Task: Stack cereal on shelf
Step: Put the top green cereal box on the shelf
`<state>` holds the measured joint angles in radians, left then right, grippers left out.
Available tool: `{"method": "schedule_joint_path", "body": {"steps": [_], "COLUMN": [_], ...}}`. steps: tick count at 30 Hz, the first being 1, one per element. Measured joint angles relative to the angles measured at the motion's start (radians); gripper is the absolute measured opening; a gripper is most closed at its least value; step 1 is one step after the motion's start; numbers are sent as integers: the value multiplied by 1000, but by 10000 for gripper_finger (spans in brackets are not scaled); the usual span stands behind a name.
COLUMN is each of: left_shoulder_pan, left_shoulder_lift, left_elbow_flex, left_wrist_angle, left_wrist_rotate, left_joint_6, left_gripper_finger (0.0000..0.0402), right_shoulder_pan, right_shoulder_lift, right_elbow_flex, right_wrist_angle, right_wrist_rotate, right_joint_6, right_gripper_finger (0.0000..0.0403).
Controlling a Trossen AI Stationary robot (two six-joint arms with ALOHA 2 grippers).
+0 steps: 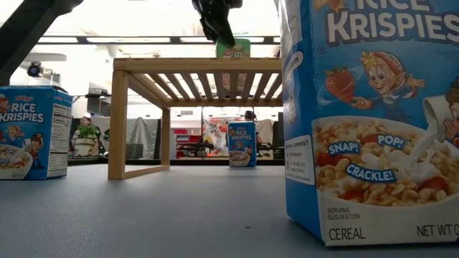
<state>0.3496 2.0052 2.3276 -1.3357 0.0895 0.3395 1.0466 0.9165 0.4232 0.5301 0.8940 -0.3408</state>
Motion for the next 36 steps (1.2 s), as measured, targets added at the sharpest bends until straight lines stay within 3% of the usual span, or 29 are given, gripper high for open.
{"method": "schedule_joint_path", "body": {"steps": [14, 19, 36], "left_shoulder_pan": [-4, -3, -3], "left_shoulder_lift": [0, 0, 5], "left_elbow_flex": [0, 0, 0], "left_wrist_angle": [28, 58, 46], "left_wrist_rotate": [7, 58, 54], "left_joint_6": [19, 21, 30], "left_gripper_finger": [145, 142, 142], "right_shoulder_pan": [0, 0, 0], "right_shoulder_lift": [0, 0, 0], "right_elbow_flex": [0, 0, 0], "right_wrist_angle": [0, 0, 0], "right_wrist_rotate": [0, 0, 1], "right_joint_6": [-3, -3, -1], "right_gripper_finger": [194, 194, 194]}}
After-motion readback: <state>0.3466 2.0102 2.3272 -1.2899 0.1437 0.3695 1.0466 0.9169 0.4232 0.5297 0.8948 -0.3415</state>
